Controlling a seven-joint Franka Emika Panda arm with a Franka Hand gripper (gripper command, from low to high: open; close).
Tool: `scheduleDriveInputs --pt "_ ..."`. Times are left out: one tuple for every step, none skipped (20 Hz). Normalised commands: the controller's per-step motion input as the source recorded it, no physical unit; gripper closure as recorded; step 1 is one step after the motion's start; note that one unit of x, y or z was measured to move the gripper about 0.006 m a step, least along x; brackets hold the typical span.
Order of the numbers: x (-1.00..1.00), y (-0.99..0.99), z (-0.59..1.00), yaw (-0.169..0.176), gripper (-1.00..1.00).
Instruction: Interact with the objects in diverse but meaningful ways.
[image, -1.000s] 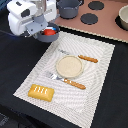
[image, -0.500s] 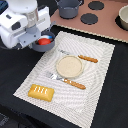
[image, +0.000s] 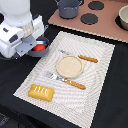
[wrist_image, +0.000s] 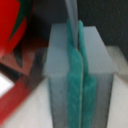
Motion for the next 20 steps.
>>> scheduleDriveInputs --pt "0.15 -0.08 0.43 -0.06 -1.0" --pt "0.11 -0.11 0.46 -0.068 -1.0" --pt "0.1 -0.13 0.49 -0.07 -1.0" --pt "0.14 -0.09 0.53 -0.075 -1.0" --pt "0.13 -0.06 0.54 -0.079 -1.0" --pt "0.09 -0.09 0.57 -0.083 -1.0" --pt "0.09 -0.08 0.57 -0.083 -1.0" --pt "0.06 -0.08 0.59 -0.08 -1.0" --pt "0.05 -0.07 0.63 -0.079 -1.0" --pt "0.02 -0.05 0.67 -0.079 -1.0" --pt "0.0 -0.05 0.73 -0.074 -1.0" --pt "0.0 -0.02 0.77 -0.063 -1.0" --pt "0.0 -0.01 0.88 -0.058 -1.0" --pt "0.0 0.0 0.92 -0.057 -1.0" --pt "0.0 0.0 0.94 -0.048 -1.0" --pt "0.0 0.0 1.0 -0.042 -1.0" --pt "0.08 0.0 1.0 -0.024 -1.0" --pt "0.2 0.0 1.0 0.0 -1.0" --pt "0.3 0.0 0.93 0.0 -1.0" --pt "0.41 0.0 0.83 0.0 -1.0"
